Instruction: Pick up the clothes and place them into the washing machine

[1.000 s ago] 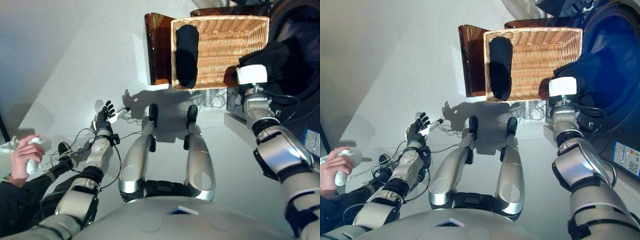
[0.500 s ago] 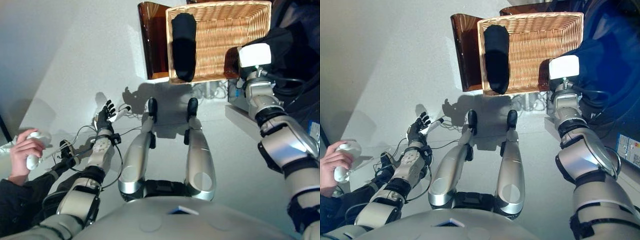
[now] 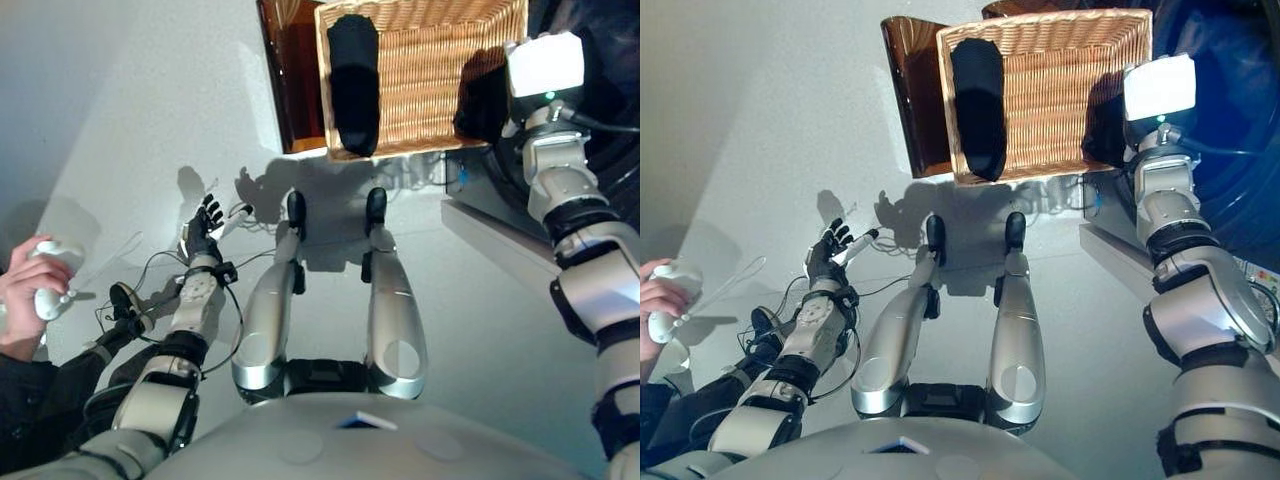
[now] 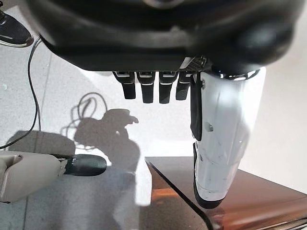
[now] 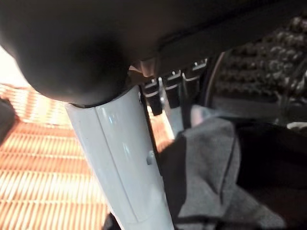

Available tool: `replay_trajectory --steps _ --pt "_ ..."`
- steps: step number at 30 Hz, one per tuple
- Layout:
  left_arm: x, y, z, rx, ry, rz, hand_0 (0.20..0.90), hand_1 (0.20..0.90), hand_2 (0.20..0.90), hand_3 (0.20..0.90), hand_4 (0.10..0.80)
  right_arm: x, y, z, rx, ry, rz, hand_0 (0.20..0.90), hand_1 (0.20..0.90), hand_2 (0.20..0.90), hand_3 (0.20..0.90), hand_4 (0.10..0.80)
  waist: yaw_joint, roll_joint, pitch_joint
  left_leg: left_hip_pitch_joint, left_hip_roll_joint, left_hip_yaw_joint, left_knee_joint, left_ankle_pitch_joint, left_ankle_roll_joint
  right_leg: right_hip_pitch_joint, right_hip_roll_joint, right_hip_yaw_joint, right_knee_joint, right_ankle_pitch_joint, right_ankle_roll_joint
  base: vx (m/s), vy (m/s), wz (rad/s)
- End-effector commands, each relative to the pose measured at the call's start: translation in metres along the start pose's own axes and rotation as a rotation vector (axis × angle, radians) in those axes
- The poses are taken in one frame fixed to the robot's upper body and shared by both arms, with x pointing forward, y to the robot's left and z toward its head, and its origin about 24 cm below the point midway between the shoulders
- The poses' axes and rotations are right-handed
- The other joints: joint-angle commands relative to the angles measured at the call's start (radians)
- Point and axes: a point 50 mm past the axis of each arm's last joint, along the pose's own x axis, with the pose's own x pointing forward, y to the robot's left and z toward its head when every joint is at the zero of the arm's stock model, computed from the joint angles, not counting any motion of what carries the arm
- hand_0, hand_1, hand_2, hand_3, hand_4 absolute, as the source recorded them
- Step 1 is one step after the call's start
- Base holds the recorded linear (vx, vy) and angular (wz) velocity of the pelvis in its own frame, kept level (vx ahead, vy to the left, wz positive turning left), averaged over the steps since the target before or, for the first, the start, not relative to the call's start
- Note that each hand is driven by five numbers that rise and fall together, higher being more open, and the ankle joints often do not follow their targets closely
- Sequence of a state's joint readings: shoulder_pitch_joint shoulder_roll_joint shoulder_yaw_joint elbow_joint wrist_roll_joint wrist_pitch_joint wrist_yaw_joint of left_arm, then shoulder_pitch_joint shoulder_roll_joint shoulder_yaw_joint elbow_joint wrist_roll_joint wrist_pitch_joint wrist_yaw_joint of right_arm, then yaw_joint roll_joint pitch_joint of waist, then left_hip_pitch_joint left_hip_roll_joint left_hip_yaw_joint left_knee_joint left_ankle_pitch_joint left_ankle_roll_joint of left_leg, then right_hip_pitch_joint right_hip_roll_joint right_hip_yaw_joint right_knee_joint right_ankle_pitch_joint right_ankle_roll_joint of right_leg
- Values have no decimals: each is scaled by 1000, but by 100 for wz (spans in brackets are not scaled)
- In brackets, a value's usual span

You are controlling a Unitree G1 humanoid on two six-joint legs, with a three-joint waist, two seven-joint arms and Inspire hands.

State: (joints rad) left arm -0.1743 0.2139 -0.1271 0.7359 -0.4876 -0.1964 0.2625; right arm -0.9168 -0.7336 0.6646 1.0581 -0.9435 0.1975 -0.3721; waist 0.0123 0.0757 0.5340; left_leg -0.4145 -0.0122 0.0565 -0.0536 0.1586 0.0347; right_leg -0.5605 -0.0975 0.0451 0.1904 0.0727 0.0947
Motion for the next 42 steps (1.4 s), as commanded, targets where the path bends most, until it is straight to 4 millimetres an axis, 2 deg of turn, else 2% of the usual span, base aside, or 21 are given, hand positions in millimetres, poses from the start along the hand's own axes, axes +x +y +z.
replay_trajectory --steps 1,4,14,22,27,35,37,38,39,40,41,42 --pt "-12 37 -4 9 -39 101 900 900 900 900 800 14 -29 -33 -40 115 -115 900 900 900 900 800 2 -32 -14 -45 53 -30 114 -62 -125 -47 -63 -29 40 23 55 -25 -18 3" --pt "-12 36 -1 5 -53 91 900 900 900 900 800 14 -26 -27 -41 114 -93 900 900 900 900 800 10 -26 -14 -75 51 -35 140 -69 -121 -78 -62 -27 65 17 51 -29 -13 3" --pt "-12 22 5 18 -85 12 900 900 900 900 800 3 4 -38 -65 186 37 900 900 900 900 800 44 11 -14 -165 33 -53 245 -103 -117 -154 -69 -26 160 -16 45 -14 -6 8" --pt "-12 20 5 37 -87 -7 900 900 900 900 800 2 3 -48 -101 202 38 900 900 900 900 800 55 23 -14 -154 26 -57 252 -113 -117 -144 -76 -27 178 -30 45 8 7 1" --pt "-12 18 4 41 -84 -10 900 900 900 900 800 0 4 -55 -113 225 34 900 900 900 900 800 59 28 -14 -148 26 -58 230 -98 -118 -143 -78 -32 169 -23 46 3 2 1" --pt "-11 14 1 64 -69 -19 900 900 900 900 800 7 -7 -51 -88 222 -3 900 900 900 900 800 67 38 -14 -145 24 -61 219 -90 -118 -132 -84 -41 162 -21 47 9 9 1" --pt "-12 10 -2 65 -60 -24 900 900 900 900 800 3 1 -44 -18 232 10 900 900 900 900 800 64 40 -14 -134 24 -64 222 -95 -117 -118 -84 -46 165 -26 47 55 18 2" --pt "-11 6 -5 71 -40 -23 900 900 900 900 800 -1 11 -21 115 228 19 900 900 900 900 800 64 37 -14 -116 25 -65 227 -101 -115 -88 -84 -52 162 -30 45 48 12 3" --pt "-11 6 -5 71 -42 -23 900 900 900 900 800 -1 10 -21 116 228 18 900 900 900 900 800 65 37 -14 -117 25 -65 226 -98 -115 -89 -83 -52 158 -26 45 53 0 6" --pt "-11 5 -7 83 -29 -17 900 900 900 900 800 -2 13 -6 225 239 17 900 900 900 900 800 64 34 -14 -103 26 -67 228 -103 -114 -69 -83 -56 158 -30 45 19 -7 6" --pt "-11 5 -7 83 -29 -17 900 900 900 900 800 -2 13 -6 225 239 17 900 900 900 900 800 64 34 -14 -103 26 -67 228 -103 -114 -68 -83 -56 157 -30 45 86 2 6" --pt "-9 1 -11 94 -9 -10 900 900 900 900 800 -10 24 22 449 252 51 900 900 900 900 800 59 23 -15 -58 29 -71 228 -115 -110 -17 -84 -61 151 -34 45 112 27 4"
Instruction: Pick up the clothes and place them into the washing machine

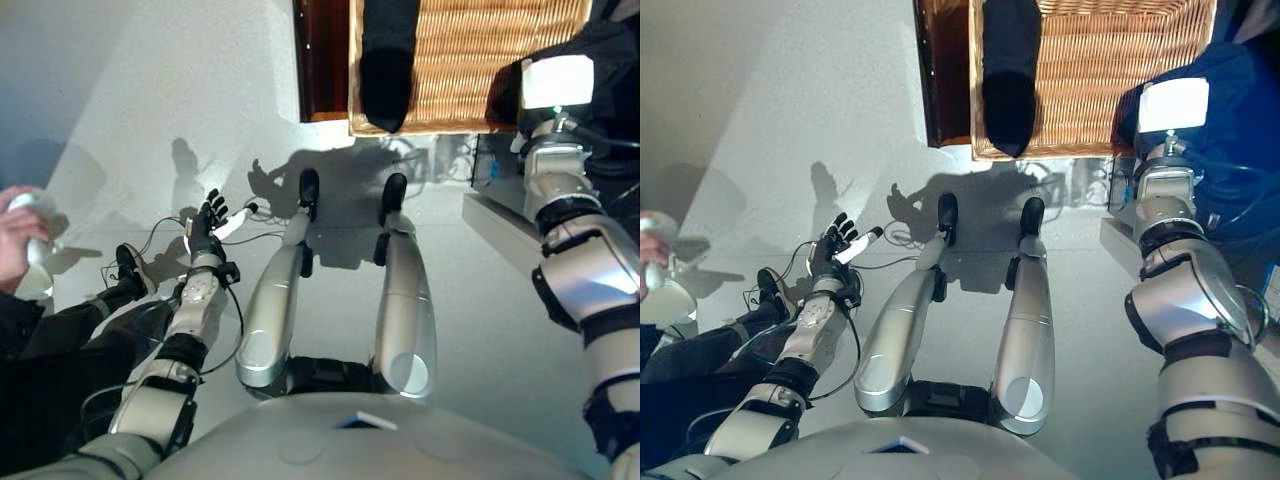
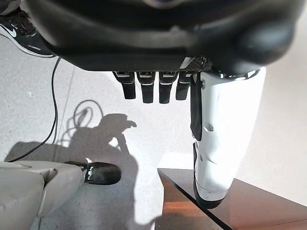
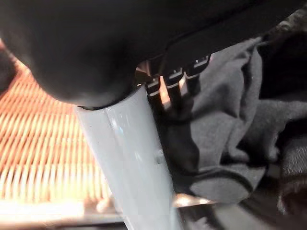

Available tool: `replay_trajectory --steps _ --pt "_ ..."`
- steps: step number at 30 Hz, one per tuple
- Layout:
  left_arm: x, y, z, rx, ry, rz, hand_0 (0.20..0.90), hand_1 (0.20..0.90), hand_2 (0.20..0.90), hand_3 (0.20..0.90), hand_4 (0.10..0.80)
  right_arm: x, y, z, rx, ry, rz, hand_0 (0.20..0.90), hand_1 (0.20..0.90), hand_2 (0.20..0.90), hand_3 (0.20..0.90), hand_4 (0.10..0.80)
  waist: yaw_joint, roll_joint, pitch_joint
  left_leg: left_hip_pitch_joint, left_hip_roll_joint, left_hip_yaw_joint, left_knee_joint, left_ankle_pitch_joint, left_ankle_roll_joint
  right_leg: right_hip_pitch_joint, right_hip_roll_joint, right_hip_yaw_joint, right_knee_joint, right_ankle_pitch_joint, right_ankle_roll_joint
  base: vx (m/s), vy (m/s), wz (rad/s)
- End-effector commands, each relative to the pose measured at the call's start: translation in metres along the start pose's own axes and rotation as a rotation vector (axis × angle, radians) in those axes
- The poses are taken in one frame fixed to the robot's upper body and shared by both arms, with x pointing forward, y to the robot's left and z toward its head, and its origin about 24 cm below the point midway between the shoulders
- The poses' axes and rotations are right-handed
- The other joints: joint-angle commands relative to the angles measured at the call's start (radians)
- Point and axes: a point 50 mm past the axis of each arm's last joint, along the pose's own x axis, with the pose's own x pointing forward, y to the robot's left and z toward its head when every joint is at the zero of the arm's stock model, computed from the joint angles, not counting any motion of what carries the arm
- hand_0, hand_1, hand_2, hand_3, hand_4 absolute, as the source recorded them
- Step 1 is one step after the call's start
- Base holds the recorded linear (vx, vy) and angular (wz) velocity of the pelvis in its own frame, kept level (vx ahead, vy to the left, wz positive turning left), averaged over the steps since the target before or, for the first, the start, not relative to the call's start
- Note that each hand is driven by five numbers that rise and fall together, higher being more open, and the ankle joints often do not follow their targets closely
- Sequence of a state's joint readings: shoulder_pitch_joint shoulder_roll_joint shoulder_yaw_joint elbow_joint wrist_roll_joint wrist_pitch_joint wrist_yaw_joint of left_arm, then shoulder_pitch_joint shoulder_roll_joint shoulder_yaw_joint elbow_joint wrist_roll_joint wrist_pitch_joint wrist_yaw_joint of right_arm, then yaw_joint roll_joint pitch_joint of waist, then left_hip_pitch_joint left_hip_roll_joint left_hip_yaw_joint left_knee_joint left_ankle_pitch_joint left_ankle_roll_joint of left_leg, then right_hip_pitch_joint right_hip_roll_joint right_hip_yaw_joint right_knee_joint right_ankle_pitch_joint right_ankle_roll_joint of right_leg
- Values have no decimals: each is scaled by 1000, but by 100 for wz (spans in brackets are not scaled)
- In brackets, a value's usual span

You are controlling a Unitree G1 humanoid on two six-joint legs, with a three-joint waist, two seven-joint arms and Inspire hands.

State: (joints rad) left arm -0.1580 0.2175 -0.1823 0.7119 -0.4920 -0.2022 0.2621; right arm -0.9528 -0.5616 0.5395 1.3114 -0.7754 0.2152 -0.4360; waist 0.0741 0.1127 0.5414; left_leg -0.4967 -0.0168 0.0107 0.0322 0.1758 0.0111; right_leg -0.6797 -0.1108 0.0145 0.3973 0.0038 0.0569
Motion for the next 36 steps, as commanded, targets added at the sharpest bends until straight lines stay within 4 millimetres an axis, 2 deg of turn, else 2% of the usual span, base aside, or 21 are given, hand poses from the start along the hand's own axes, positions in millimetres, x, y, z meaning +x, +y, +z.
replay_trajectory --steps 1,2,3,5,8,10,13,14,20,22,23,24,25,26,27,29,30,32,33,34,36 --pt "-5 8 -10 76 10 41 900 900 900 900 800 -8 7 12 310 67 -57 900 900 900 900 800 -7 -22 -28 54 35 -28 136 -140 -84 137 -70 -35 -64 33 85 221 30 5" --pt "-4 12 -17 80 51 74 900 900 900 900 800 -21 25 25 489 72 -2 900 900 900 900 800 -14 -41 -41 110 38 -30 130 -155 -81 201 -76 -43 -83 30 89 157 21 1" --pt "-4 12 -17 80 51 74 900 900 900 900 800 -21 25 25 489 72 -2 900 900 900 900 800 -14 -41 -43 108 38 -30 128 -152 -81 201 -75 -44 -86 34 89 171 10 0" --pt "-2 18 -23 96 90 116 900 900 900 900 800 -38 43 42 696 82 68 900 900 900 900 800 -26 -62 -66 168 40 -34 117 -164 -77 270 -79 -50 -109 40 97 159 21 0" --pt "-1 20 -24 129 104 109 900 900 900 900 800 -67 81 39 777 103 201 900 900 900 900 800 -48 -69 -86 222 32 -21 118 -170 -75 367 -114 -97 -139 49 107 129 16 18" --pt "-4 28 -35 185 153 116 900 900 900 900 800 -92 111 36 791 143 333 900 900 900 900 800 -52 -72 -119 281 20 -28 106 -177 -63 437 -123 -124 -156 45 110 148 119 61" --pt "-5 38 -40 199 192 141 900 900 900 900 800 -100 124 26 793 190 395 900 900 900 900 800 -46 -76 -140 303 8 -39 97 -185 -56 475 -130 -135 -182 49 115 55 96 23" --pt "-7 48 -45 235 216 152 900 900 900 900 800 -112 137 18 778 224 448 900 900 900 900 800 -44 -82 -164 321 -4 -36 92 -190 -43 489 -140 -133 -187 65 122 57 123 0" --pt "-11 59 -48 287 225 152 900 900 900 900 800 -126 152 -4 783 313 478 900 900 900 900 800 -43 -93 -194 358 -43 -31 70 -205 -7 498 -164 -102 -174 103 141 30 181 -1" --pt "-14 67 -49 291 229 170 900 900 900 900 800 -131 156 -7 777 323 491 900 900 900 900 800 -50 -97 -205 384 -57 -22 58 -212 11 478 -175 -76 -108 145 142 26 172 -5" --pt "-16 71 -50 282 232 182 900 900 900 900 800 -132 156 -6 784 320 492 900 900 900 900 800 -55 -96 -205 404 -65 -14 47 -214 25 455 -178 -50 -36 195 141 -7 247 -10" --pt "-19 80 -50 274 230 201 900 900 900 900 800 -132 155 -1 801 300 489 900 900 900 900 800 -63 -80 -190 433 -53 -6 38 -212 48 383 -145 -9 134 247 123 -29 306 -16" --pt "-21 84 -52 280 244 204 900 900 900 900 800 -134 156 0 814 303 492 900 900 900 900 800 -63 -70 -178 448 -42 0 34 -210 56 327 -109 7 270 202 114 -43 215 -21" --pt "-21 84 -52 280 243 204 900 900 900 900 800 -134 156 0 814 303 492 900 900 900 900 800 -61 -70 -182 443 -41 2 34 -208 56 321 -107 10 269 205 113 -49 155 -46" --pt "-24 87 -55 287 256 204 900 900 900 900 800 -139 159 3 839 304 505 900 900 900 900 800 -72 -48 -171 457 -23 -10 31 -200 71 228 -6 0 474 134 97 -30 123 -42" --pt "-28 92 -59 301 284 211 900 900 900 900 800 -143 161 4 853 306 511 900 900 900 900 800 -86 -43 -167 464 -28 -16 33 -196 79 138 91 -22 640 90 87 -32 113 -20" --pt "-29 94 -61 308 293 217 900 900 900 900 800 -144 161 3 862 309 511 900 900 900 900 800 -87 -42 -171 459 -32 -17 32 -192 79 113 119 -37 649 99 82 -13 54 -9" --pt "-31 96 -63 312 300 226 900 900 900 900 800 -146 163 1 864 319 514 900 900 900 900 800 -88 -48 -177 458 -41 -19 32 -195 79 102 119 -44 633 105 79 16 12 -6" --pt "-32 96 -66 310 311 231 900 900 900 900 800 -148 165 0 862 332 520 900 900 900 900 800 -90 -57 -180 461 -52 -21 32 -202 77 104 101 -44 573 114 73 109 -78 11" --pt "-32 95 -65 293 299 238 900 900 900 900 800 -144 163 -2 854 337 512 900 900 900 900 800 -98 -78 -186 463 -65 -26 41 -222 61 132 43 -9 382 143 77 186 -154 21" --pt "-31 96 -64 279 296 256 900 900 900 900 800 -140 161 -5 845 340 499 900 900 900 900 800 -119 -114 -182 480 -86 -36 66 -263 35 174 -13 55 43 207 102 267 -210 21"
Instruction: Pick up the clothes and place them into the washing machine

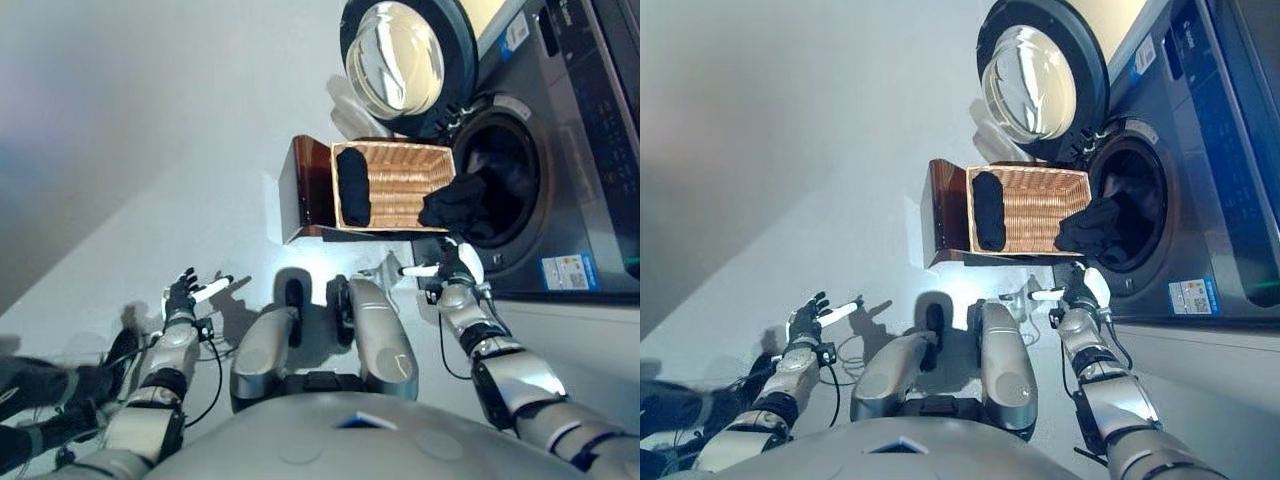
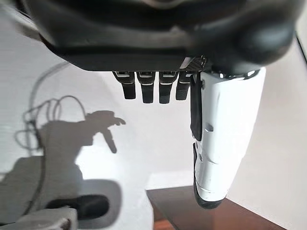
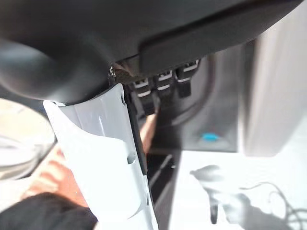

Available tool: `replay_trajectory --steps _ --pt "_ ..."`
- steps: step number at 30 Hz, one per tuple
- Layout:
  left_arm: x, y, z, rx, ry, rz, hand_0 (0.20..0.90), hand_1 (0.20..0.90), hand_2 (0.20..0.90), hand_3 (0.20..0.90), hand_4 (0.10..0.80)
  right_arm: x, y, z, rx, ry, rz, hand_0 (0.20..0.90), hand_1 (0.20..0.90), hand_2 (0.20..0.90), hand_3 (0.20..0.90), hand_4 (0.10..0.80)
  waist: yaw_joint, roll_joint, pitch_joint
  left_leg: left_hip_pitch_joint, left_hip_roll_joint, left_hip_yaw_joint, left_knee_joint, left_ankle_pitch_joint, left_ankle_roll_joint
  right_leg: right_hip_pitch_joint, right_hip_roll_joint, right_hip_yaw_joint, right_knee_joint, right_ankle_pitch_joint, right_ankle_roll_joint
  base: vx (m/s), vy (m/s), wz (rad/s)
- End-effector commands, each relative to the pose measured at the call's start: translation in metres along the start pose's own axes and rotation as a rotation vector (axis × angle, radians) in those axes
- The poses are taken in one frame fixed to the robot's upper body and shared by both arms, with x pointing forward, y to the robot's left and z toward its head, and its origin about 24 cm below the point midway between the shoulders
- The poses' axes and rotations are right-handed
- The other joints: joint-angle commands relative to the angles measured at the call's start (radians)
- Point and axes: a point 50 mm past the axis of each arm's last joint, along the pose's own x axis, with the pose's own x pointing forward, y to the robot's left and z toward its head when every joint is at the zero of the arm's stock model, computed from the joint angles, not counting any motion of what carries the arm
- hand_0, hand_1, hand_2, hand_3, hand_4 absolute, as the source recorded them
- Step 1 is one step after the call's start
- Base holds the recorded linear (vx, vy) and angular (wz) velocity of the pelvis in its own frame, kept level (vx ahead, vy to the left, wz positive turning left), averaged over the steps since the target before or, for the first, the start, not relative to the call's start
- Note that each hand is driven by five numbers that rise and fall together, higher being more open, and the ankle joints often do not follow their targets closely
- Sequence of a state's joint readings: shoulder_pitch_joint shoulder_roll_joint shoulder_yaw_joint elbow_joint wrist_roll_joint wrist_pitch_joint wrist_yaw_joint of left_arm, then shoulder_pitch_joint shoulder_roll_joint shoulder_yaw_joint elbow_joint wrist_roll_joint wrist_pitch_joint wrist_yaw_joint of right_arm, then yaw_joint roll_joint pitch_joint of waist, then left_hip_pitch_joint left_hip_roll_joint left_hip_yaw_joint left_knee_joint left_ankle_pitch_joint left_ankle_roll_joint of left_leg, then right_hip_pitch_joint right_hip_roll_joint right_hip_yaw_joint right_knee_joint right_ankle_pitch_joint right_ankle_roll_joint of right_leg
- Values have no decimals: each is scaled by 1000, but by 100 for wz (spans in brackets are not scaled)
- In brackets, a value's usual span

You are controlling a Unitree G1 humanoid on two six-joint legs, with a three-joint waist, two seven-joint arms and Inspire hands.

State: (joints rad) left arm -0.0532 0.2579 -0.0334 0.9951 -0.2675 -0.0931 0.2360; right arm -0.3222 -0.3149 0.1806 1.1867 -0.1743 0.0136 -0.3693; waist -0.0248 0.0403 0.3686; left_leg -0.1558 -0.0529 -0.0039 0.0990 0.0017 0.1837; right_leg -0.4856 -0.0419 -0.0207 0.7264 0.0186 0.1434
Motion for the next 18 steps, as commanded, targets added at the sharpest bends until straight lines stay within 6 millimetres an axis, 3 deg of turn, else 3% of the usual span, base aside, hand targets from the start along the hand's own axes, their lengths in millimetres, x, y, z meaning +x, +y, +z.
replay_trajectory --steps 1,4,7,8,9,12,18 --pt "2 17 10 -1 -73 63 900 900 900 900 800 12 -40 19 19 -80 -133 900 900 900 900 800 -24 -51 -9 151 -49 -24 20 -114 -150 35 -114 100 -407 199 28 245 -172 29" --pt "0 17 1 -2 -46 78 900 900 900 900 800 11 -37 15 -13 -78 -121 900 900 900 900 800 -2 -66 -21 151 -48 -13 50 -146 -164 168 -152 51 -570 175 34 138 -151 54" --pt "0 18 -4 -27 -18 99 900 900 900 900 800 12 -39 23 -34 -98 -121 900 900 900 900 800 3 -65 -18 127 -44 8 59 -154 -162 157 -155 74 -639 237 47 39 -135 -16" --pt "0 18 -6 -52 -1 112 900 900 900 900 800 13 -41 30 -23 -124 -131 900 900 900 900 800 -4 -66 -7 111 -26 19 70 -160 -166 123 -145 92 -629 243 49 120 -206 18" --pt "1 14 -3 -45 -5 99 900 900 900 900 800 11 -37 22 -19 -99 -123 900 900 900 900 800 -1 -69 -9 107 -17 21 88 -172 -173 130 -140 88 -618 198 41 195 -293 -20" --pt "0 5 0 -77 -15 77 900 900 900 900 800 8 -28 6 -16 -47 -94 900 900 900 900 800 -6 -68 -27 143 14 8 79 -182 -188 146 -110 62 -583 155 27 176 -174 -29" --pt "-1 -8 2 -60 -16 34 900 900 900 900 800 2 -20 -19 10 35 -74 900 900 900 900 800 -33 -54 -72 193 55 -9 13 -151 -210 200 -99 7 -600 123 20 146 -119 18"
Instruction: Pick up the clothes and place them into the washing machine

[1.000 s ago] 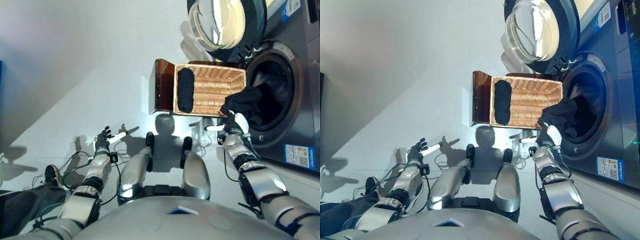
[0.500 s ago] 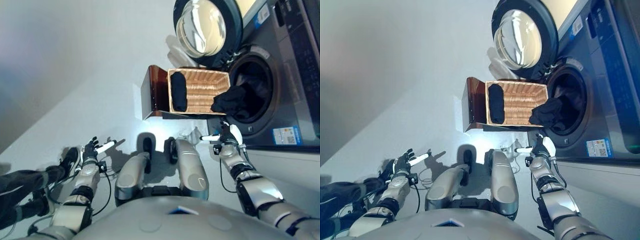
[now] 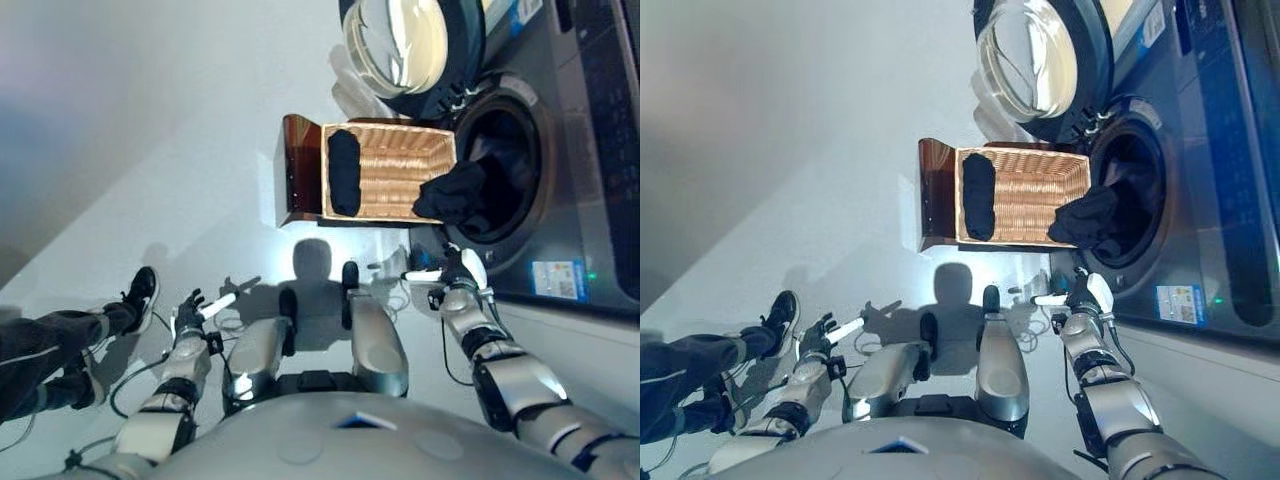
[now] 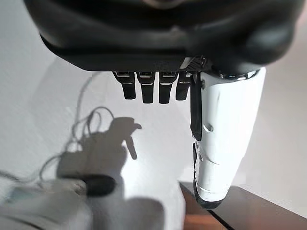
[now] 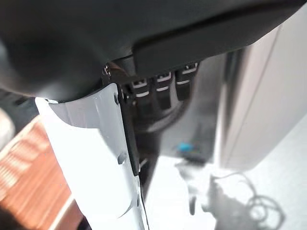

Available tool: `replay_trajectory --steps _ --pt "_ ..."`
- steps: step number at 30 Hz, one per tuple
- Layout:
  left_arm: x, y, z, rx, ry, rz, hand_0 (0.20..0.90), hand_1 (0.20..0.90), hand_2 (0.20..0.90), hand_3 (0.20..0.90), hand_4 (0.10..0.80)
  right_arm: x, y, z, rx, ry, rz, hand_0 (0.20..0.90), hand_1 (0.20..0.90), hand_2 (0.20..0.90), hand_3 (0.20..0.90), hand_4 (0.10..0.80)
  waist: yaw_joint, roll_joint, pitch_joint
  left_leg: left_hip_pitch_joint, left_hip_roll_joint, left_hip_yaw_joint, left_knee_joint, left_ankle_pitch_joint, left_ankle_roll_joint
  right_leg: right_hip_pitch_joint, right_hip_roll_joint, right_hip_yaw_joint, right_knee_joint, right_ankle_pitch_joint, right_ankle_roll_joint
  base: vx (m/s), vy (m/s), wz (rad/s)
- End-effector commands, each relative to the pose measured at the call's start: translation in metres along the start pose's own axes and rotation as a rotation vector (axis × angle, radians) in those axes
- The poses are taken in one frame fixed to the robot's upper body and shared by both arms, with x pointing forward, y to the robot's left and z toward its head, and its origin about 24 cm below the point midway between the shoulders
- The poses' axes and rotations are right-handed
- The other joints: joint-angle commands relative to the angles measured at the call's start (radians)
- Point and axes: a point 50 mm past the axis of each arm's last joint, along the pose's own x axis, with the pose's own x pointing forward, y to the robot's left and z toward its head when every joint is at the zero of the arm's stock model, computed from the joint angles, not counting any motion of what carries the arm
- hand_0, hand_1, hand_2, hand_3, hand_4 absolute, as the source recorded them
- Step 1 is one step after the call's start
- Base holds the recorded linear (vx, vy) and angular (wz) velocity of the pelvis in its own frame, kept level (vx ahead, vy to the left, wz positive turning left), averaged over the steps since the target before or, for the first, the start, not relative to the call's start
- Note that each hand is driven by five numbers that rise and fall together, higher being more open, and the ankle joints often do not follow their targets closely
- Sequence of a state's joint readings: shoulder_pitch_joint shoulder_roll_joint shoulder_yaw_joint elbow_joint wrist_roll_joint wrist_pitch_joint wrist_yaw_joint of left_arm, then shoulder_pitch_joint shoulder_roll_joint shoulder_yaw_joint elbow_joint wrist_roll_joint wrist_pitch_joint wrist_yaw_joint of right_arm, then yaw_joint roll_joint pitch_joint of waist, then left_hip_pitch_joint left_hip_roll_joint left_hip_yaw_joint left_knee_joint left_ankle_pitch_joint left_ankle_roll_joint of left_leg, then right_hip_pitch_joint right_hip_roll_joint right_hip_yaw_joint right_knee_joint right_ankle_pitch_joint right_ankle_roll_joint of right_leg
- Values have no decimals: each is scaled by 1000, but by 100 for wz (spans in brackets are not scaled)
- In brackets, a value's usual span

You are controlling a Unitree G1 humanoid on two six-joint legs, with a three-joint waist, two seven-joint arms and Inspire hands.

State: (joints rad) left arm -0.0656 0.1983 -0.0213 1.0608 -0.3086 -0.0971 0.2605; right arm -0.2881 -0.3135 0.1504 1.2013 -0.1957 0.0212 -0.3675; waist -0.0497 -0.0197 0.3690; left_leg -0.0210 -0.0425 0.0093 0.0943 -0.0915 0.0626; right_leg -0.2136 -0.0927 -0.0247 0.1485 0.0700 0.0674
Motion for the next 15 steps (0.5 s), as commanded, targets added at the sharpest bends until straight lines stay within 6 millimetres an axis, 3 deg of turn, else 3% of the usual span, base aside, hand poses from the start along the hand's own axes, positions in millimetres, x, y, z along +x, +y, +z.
replay_trajectory --steps 1,4,7,11,13,14,15 --pt "3 2 21 26 -104 10 900 900 900 900 800 5 -23 -4 36 -12 -88 900 900 900 900 800 -20 8 -77 57 51 -1 15 -55 -92 -65 -55 -3 -27 73 97 61 -44 18" --pt "3 -8 32 46 -138 -28 900 900 900 900 800 5 -24 -7 51 2 -101 900 900 900 900 800 -46 11 -73 22 62 101 47 -48 -90 -63 -92 -35 -37 81 100 -29 20 51" --pt "3 -6 27 75 -123 -22 900 900 900 900 800 5 -22 -7 36 9 -94 900 900 900 900 800 -49 22 -76 25 48 114 33 -60 -77 -79 -86 -17 -27 87 109 -8 79 17" --pt "3 -6 26 93 -122 -29 900 900 900 900 800 4 -21 -14 53 35 -92 900 900 900 900 800 -55 26 -65 45 17 107 26 -77 -56 -91 -126 -7 49 105 127 -20 139 5" --pt "4 0 25 110 -116 -20 900 900 900 900 800 3 -23 -19 62 46 -97 900 900 900 900 800 -67 27 -48 68 -6 100 33 -98 -31 -146 -146 25 190 194 145 -44 219 26" --pt "5 7 26 118 -117 -8 900 900 900 900 800 2 -22 -19 74 44 -90 900 900 900 900 800 -79 22 -19 78 -14 98 53 -107 -22 -184 -126 61 262 224 146 -52 180 33" --pt "5 7 27 118 -117 -8 900 900 900 900 800 2 -22 -18 74 43 -90 900 900 900 900 800 -78 21 -18 78 -14 99 55 -109 -22 -185 -126 63 266 221 146 -39 109 23"
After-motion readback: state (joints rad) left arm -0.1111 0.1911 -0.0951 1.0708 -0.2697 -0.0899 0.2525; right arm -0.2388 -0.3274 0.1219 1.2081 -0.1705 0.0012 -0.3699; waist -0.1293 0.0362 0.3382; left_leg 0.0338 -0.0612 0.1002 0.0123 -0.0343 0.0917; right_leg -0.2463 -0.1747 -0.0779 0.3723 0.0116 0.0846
